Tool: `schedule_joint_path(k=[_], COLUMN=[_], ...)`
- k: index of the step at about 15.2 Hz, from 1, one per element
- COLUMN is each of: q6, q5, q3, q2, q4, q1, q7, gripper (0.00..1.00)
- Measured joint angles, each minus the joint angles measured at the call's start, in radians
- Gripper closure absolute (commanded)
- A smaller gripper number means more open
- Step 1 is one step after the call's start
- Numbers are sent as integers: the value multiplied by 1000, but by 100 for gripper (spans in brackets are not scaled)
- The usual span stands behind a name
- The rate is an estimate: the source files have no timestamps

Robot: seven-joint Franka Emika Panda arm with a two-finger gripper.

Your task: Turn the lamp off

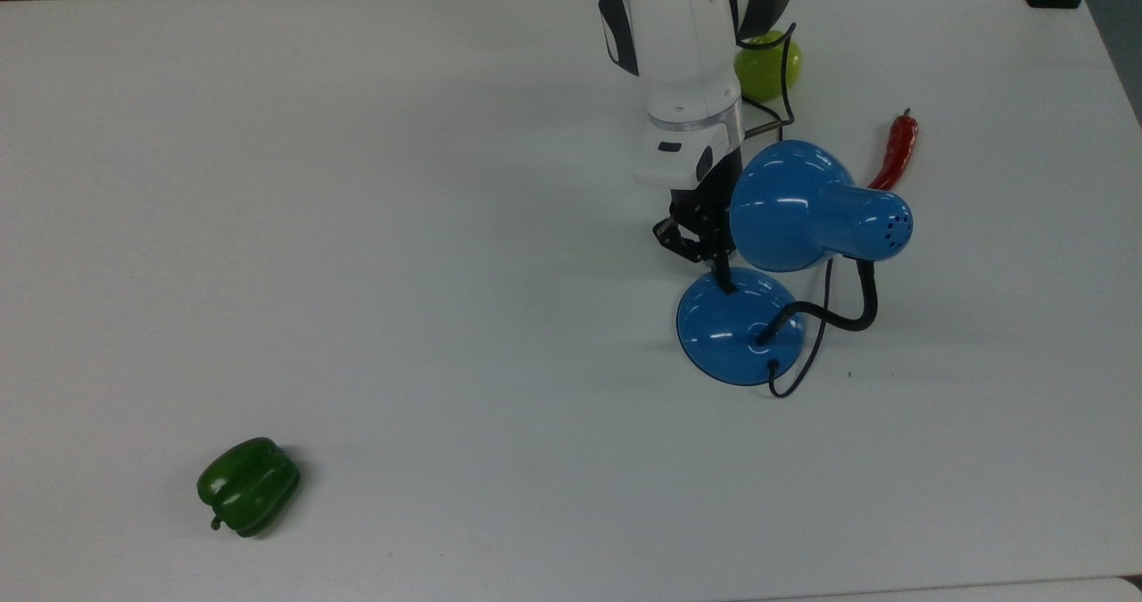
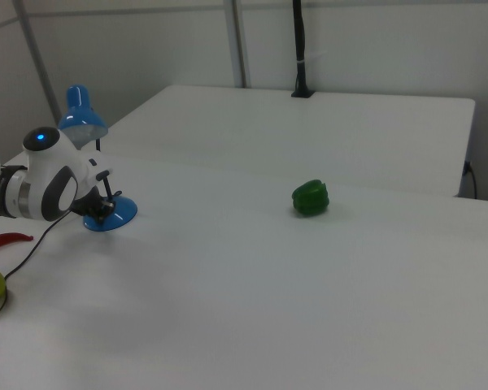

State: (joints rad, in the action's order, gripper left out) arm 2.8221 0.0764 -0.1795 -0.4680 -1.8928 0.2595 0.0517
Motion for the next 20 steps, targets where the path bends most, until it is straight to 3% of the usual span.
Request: schedule_joint_path(k=[2,4,5,6,7,13,17,20], q6=[-134,-287,-345,-414,-488,-829,-1034,-1146], q5=[0,0,0,0,0,0,0,-1], q3=[0,2,4,8,9,21,87,143], q2=[31,88,113,140,170,351,459,489], q4=[1,2,2,2,2,6,48,126], q1=[-5,-9,-10,-14,-21,-57,-62,-75], q7=[0,0,0,0,0,0,-41,-126], gripper=[92,58,32,13,0,0,0,0])
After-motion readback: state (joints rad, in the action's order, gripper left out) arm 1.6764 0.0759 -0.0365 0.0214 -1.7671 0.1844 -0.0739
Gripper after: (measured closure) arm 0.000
